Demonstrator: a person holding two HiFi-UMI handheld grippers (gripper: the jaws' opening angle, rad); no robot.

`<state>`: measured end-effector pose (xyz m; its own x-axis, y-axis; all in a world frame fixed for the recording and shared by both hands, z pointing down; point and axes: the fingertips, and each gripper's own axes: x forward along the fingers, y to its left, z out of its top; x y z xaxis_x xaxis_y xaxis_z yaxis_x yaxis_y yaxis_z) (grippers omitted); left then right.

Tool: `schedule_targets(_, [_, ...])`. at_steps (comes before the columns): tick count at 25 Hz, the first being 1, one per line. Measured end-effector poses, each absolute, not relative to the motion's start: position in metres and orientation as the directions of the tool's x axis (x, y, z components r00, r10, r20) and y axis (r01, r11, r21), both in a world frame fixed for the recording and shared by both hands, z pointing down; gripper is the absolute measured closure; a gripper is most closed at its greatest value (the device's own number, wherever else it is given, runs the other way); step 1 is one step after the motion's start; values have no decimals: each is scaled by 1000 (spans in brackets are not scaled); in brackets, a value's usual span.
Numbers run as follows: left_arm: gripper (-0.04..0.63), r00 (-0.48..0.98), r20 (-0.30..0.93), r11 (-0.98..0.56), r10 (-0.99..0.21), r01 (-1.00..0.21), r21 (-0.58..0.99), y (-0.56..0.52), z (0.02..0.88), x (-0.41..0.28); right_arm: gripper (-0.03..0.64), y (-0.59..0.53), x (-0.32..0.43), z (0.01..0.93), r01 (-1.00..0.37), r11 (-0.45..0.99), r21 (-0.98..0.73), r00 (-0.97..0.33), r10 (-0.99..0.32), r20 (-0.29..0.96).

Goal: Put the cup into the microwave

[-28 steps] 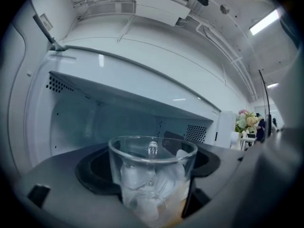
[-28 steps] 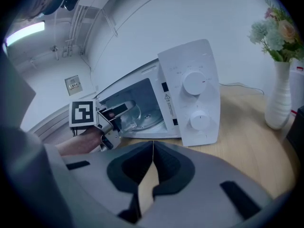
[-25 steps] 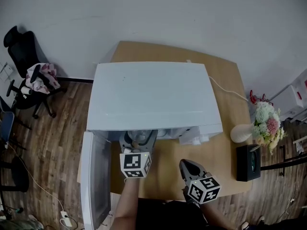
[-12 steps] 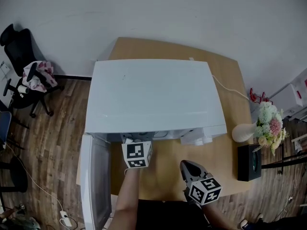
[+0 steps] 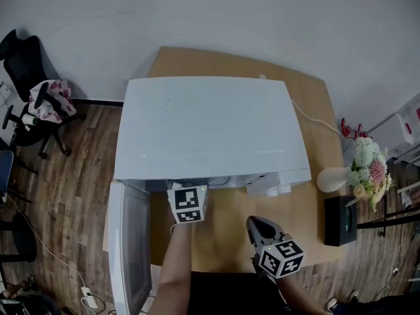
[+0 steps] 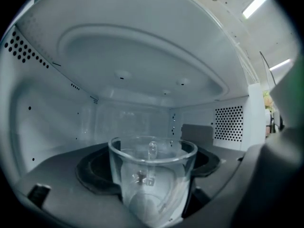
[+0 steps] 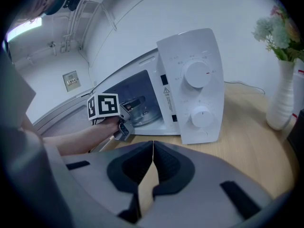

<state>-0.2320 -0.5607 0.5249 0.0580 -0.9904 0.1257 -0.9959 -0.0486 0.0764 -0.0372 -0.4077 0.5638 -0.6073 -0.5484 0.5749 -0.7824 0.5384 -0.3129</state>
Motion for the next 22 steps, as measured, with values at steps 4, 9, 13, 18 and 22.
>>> schedule_targets(4, [189, 50, 139, -43, -989, -997, 57, -560, 526, -232, 621, -407, -36, 563, -784, 536, -312, -606, -553, 572])
schedule_targets(9, [189, 51, 153, -44, -987, -998, 49, -557, 527, -230, 621, -405, -32, 561, -789, 530, -311, -601, -562, 568])
schedule_targets(13, [189, 60, 153, -52, -986, -997, 53, -553, 529, -229, 621, -402, -29, 561, -793, 524, -311, -597, -567, 568])
schedule_targets(18, [189, 60, 163, -51, -985, -997, 56, -551, 531, -230, 621, -395, -34, 563, -787, 530, -316, -604, -557, 570])
schedule_targets(22, [189, 60, 170, -51, -984, -997, 56, -550, 531, -230, 621, -391, -37, 563, -782, 535, -318, -609, -553, 568])
